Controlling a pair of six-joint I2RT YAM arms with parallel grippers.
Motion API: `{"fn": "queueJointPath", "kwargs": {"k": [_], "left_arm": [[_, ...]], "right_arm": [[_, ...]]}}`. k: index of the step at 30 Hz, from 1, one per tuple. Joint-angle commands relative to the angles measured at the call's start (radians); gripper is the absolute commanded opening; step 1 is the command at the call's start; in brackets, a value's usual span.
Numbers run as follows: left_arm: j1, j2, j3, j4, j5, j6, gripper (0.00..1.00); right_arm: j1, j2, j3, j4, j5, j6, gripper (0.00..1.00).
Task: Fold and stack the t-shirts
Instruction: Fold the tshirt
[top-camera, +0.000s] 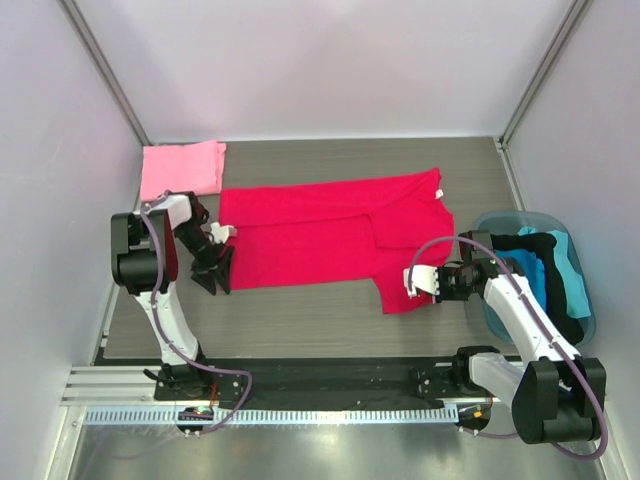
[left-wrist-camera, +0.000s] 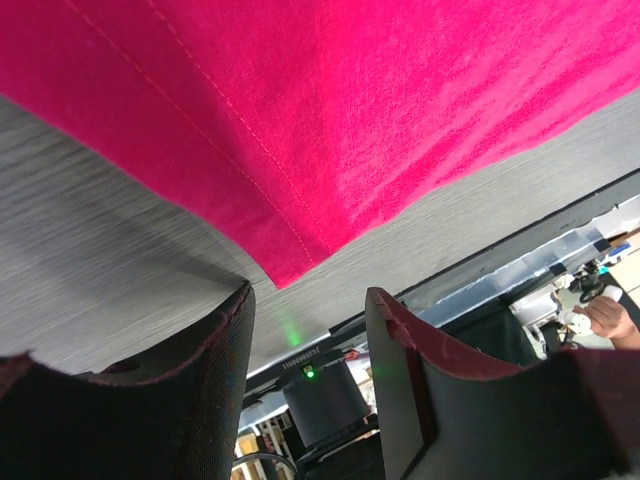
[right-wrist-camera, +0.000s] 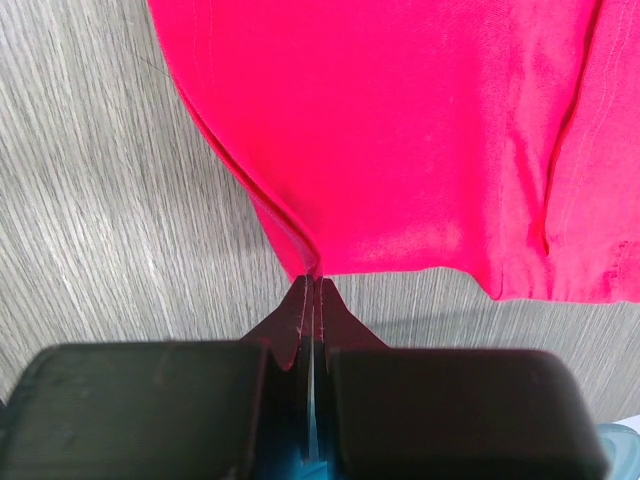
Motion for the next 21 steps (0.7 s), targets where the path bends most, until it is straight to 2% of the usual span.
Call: {"fn": "queueJointPath", "kwargs": {"k": [1,6,10,21], "left_arm": [[-0.005,0.023,-0.003,0.04,0.001,-0.001,0.5],[-0.014,0.037,0.016,0.049,0.004,-0.021,0.49],[-0.015,0.049,0.027,0.063,0.004,-0.036,0.43],[-0.029,0.043,0.063,0.128,-0.038,-0.105,0.37]], "right_arm": [[0.003,-0.018,0.007,0.018,0.002,0.02,0.01],[0.003,-0.015,0.01,0.017,0.005,0.018,0.01],[0.003,-0.009,0.012,0.018,0.002,0.017,0.01],[0.003,-0.018,0.003,0.02,0.011,0.04,0.01]]}}
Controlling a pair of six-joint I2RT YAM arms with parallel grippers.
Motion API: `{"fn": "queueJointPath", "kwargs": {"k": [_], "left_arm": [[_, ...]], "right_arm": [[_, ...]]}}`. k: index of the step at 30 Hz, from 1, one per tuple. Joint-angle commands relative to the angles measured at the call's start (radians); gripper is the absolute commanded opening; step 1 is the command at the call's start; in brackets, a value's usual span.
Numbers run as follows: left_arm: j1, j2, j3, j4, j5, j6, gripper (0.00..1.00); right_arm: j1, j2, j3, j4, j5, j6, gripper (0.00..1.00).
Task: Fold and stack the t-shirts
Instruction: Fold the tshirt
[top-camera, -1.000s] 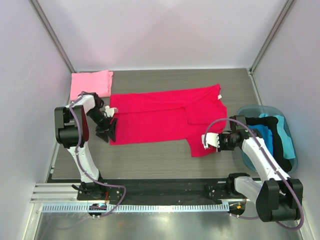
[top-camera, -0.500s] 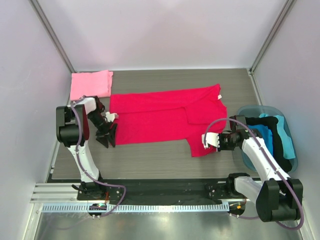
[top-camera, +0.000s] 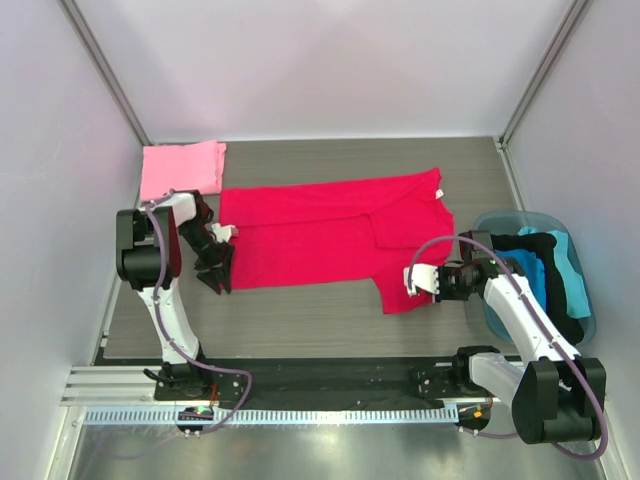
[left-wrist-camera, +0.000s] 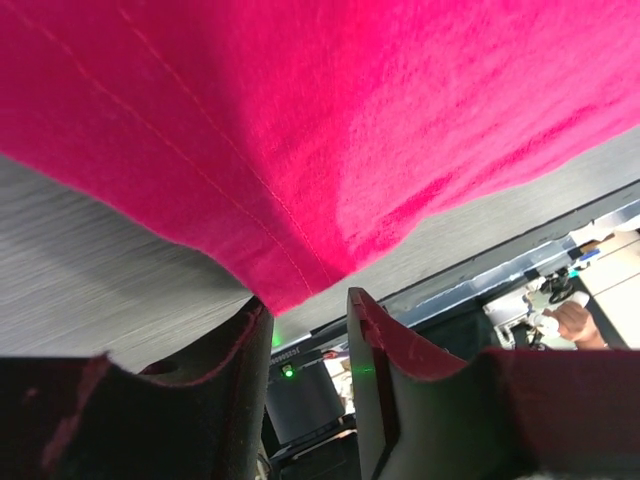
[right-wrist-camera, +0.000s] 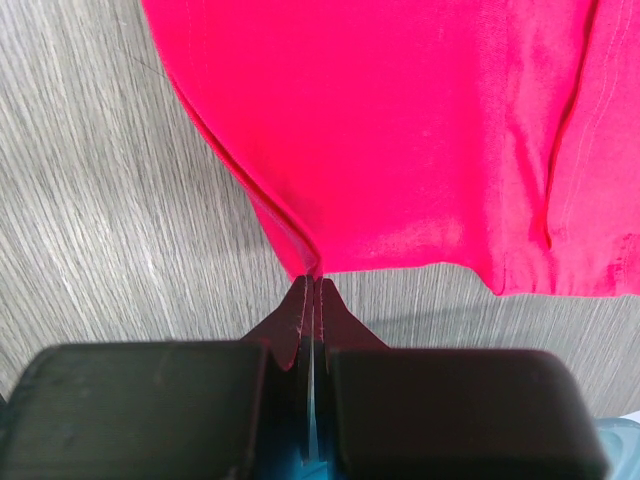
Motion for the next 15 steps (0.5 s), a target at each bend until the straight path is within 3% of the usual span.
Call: {"fn": "queueJointPath", "kwargs": {"k": [1,3,8,15], "left_arm": [[-0.004,-0.002,0.034,0.139,-0.029,-0.02,0.35],[-0.004,0.003,0.037,0.134,-0.035,-0.02,0.3],[-0.004,-0.023,0.021,0.128,-0.029,-0.017,0.02],[-0.003,-0.123,0.046,0.074,-0.009,0.012,0.0]], "right_arm": [[0.004,-0.021,0.0,0.017,0.008,0.022,0.01],[0.004,-0.025,-0.002,0.015,0.011,0.025,0.01],[0.003,-0.041,0.001,0.021,0.015,0.047,0.01],[0.001,-0.041,0.118,0.055,0.041,0.249,0.01]]}}
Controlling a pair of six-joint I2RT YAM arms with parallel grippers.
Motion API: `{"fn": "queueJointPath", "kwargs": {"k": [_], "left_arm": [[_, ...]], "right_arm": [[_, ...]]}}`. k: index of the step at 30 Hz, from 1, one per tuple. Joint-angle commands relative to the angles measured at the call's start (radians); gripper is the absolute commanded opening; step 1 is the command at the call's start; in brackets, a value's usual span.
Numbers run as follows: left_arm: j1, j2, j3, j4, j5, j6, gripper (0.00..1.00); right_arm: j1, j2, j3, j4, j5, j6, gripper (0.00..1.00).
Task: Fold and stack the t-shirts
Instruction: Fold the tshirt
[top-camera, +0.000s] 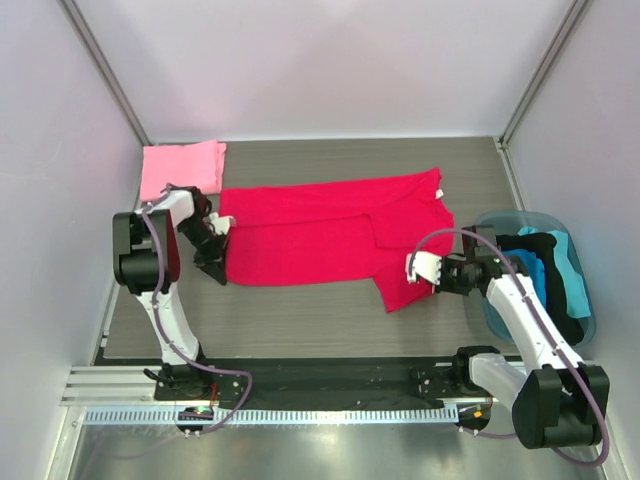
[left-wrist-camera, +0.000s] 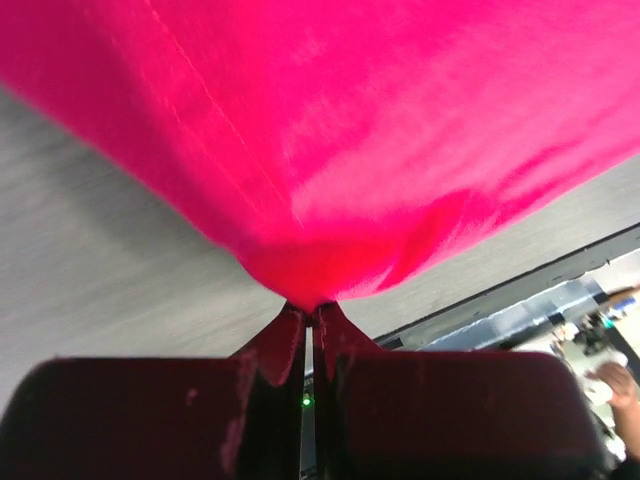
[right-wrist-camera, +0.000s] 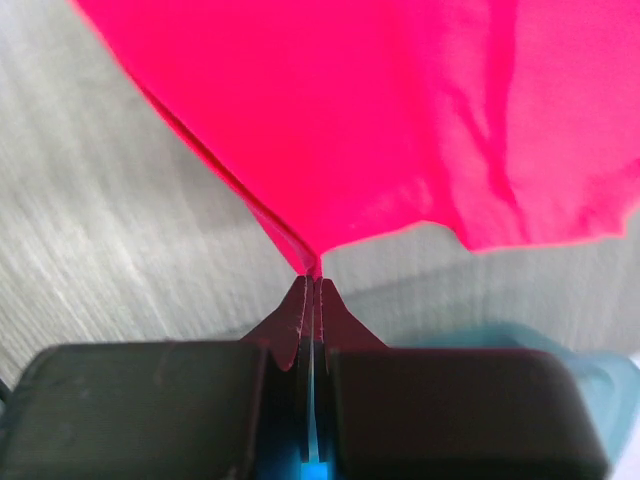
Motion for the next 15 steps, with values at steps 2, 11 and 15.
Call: {"fn": "queueJointPath", "kwargs": {"k": [2,11,15], "left_arm": [[-0.004,-0.098,0.049,-0.015,0.017,0.038,0.0],[-0.002,-0.113,0.137,-0.075,0.026,0.058,0.0],[-0.002,-0.092,0.217,-0.106,0.032,0.061,0.0]], "right_arm": [[0.001,-0.013,0.127,0.065,0.017,0.187,0.01],[0.001,0.074,0.261,0.212,0.036,0.366,0.01],[0.003,0.158,0.365,0.268,0.053,0.437,0.01]]}}
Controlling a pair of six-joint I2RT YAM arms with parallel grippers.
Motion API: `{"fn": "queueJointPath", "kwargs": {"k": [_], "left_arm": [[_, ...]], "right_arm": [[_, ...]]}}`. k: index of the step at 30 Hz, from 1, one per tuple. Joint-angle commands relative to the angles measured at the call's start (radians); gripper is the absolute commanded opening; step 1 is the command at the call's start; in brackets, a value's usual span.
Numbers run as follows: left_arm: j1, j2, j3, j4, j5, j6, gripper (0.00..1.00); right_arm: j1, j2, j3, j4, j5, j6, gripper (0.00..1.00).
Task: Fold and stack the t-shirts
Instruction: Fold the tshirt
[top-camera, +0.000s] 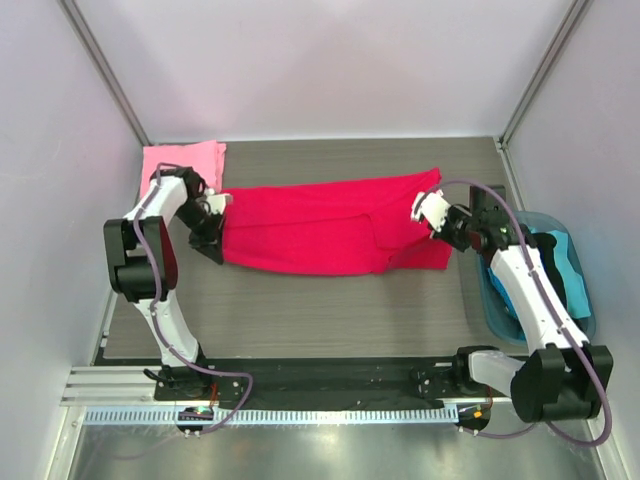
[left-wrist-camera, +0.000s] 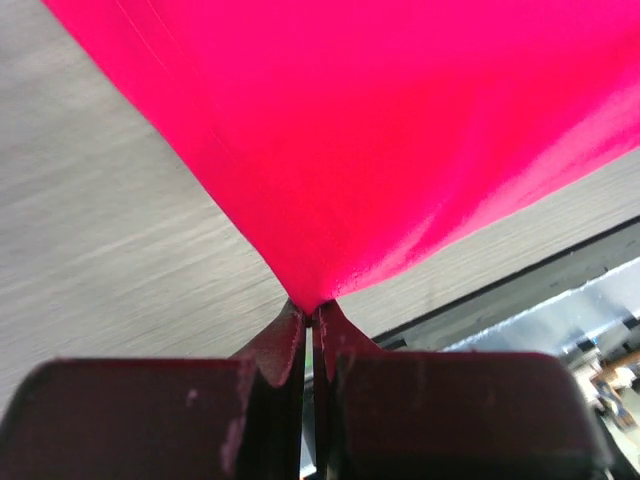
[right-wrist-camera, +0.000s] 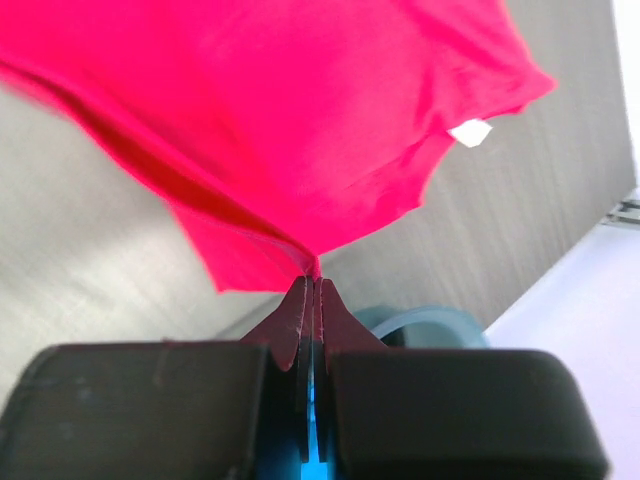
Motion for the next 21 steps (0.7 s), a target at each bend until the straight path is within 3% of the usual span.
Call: {"fn": "queueJointPath", "kwargs": {"k": [1,21], "left_arm": [[-0.002,-0.005,0.103,-0.047,0.022,0.022,0.0],[-0.002,0.313,0.6,-0.203,-0.01,0.042,0.0]], "right_arm": [[0.001,0.059,0.109,0.117,0.024,0.105,0.01],[0.005,0.554,0.492,0.394,0.08,0.202,0.01]]}}
